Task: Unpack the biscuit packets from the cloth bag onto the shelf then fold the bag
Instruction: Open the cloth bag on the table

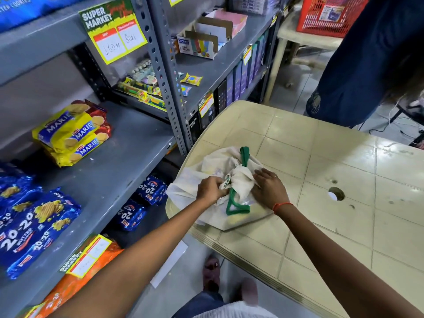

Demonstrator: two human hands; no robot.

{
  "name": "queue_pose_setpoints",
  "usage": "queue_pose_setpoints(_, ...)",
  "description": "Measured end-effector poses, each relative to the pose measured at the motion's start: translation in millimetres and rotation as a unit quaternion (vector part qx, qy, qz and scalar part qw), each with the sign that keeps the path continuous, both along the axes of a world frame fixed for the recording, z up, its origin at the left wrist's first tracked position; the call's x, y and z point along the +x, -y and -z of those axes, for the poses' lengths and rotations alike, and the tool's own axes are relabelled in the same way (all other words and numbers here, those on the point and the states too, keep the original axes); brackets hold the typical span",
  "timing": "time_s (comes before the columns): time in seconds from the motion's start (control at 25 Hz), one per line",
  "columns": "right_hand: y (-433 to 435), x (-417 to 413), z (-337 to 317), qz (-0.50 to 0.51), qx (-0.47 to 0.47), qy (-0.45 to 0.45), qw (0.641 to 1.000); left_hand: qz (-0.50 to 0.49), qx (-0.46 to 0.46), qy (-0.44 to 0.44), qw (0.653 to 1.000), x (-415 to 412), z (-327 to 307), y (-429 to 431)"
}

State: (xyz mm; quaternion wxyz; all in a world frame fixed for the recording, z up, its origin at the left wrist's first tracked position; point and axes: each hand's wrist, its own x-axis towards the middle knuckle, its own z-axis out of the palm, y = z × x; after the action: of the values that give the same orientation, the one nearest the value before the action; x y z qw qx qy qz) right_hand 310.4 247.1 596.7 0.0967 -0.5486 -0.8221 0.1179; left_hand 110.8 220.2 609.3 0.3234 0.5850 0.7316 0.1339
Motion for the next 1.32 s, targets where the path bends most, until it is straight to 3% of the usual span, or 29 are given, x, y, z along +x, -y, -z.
queue_pose_setpoints(0.16,-5,-33,-16,0.040,0.018,-0.053,0.998,-0.004,0.019,-0.012,1.000,2,-5,-14)
queue_pose_setpoints(0.32,-16,-41,-9,0.030,-0.052,0.035,0.998,0.052,-0.068,0.113,0.990,-5,-9,-37)
queue_pose_setpoints(0.48,-16,-39,-3,0.032,-0.070,-0.014,0.997,0.004,-0.040,0.169,0.985,-6,-5,-41)
queue_pose_setpoints(0.56,-12,-34,-6,0.037,-0.078,-0.068,0.994,0.001,-0.021,0.105,0.994,-3,-7,-42)
queue_pose_setpoints(0.68,-4,1,-9,0.091,-0.038,-0.108,0.989,-0.034,0.004,-0.069,0.997,-22,-16,-53)
queue_pose_setpoints(0.8,6,38,-15,0.183,-0.069,-0.097,0.976,-0.012,-0.047,-0.188,0.981,-63,-21,-53)
queue_pose_setpoints(0.88,12,35,-23,0.195,-0.057,-0.085,0.975,0.054,-0.067,-0.181,0.980,-73,-21,-49)
queue_pose_setpoints(1.0,9,-8,-38,0.131,0.008,-0.106,0.986,0.176,0.037,-0.137,0.974,-43,-26,-51)
queue_pose_setpoints(1.12,-1,-46,-41,0.062,-0.050,0.016,0.997,0.247,0.037,-0.171,0.953,-7,-21,-54)
queue_pose_setpoints(1.2,-3,-40,-41,0.086,-0.055,0.050,0.994,0.216,0.039,-0.201,0.955,-10,-17,-61)
queue_pose_setpoints(1.32,10,9,-41,0.240,-0.041,-0.048,0.969,0.086,0.051,-0.208,0.973,-57,-20,-69)
